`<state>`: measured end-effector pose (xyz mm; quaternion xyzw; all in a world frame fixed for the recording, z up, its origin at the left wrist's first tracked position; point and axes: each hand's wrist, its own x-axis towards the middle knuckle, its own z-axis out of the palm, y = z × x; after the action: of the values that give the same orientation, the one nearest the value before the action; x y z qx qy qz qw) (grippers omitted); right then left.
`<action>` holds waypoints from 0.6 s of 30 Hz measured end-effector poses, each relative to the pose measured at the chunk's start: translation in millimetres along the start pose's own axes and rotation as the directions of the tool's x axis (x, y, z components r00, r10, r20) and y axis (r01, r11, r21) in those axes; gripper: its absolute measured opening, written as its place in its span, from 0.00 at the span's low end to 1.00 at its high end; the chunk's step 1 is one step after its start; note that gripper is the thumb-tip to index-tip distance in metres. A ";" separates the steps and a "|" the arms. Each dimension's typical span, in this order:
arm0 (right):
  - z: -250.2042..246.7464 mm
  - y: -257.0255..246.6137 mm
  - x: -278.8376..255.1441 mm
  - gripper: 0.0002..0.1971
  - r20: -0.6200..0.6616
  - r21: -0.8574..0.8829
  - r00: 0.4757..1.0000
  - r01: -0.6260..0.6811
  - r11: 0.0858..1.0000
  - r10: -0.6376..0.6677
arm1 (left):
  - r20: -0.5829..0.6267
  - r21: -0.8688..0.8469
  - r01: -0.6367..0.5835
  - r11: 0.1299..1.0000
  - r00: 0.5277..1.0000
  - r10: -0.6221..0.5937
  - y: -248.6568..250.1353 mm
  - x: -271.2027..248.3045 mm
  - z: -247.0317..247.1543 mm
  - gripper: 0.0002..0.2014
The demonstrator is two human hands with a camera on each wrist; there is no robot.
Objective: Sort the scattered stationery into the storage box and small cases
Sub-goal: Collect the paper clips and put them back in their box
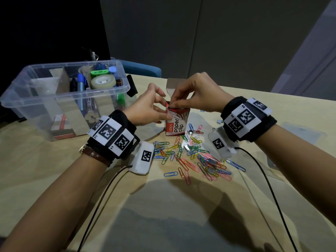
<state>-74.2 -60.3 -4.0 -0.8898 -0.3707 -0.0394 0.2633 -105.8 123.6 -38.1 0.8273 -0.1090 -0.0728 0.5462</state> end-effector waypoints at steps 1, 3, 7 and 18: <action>-1.8 0.8 -0.4 0.03 -0.007 -0.012 1.000 -0.029 1.000 0.029 | -0.001 -0.001 0.000 1.000 1.000 0.000 0.1 0.2 -0.2 0.26; -5.0 3.6 -1.0 0.02 -0.018 -0.083 0.995 -0.098 0.992 0.097 | -0.003 0.001 0.003 1.000 1.000 -0.003 0.4 0.5 0.1 0.26; -5.3 6.4 1.3 0.04 0.064 -0.246 0.989 -0.114 0.962 0.134 | -0.002 0.005 0.008 1.000 1.000 -0.008 1.2 -0.1 0.9 0.27; -14.7 2.9 -8.2 0.04 -0.091 -0.189 0.983 -0.173 0.967 0.159 | 0.009 -0.017 -0.033 0.999 0.999 0.033 4.6 -1.4 3.3 0.29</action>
<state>-76.4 -74.6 5.2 -0.9372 -0.2789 -0.0871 0.1905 -108.4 119.4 -35.2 0.8203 -0.1249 -0.0686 0.5540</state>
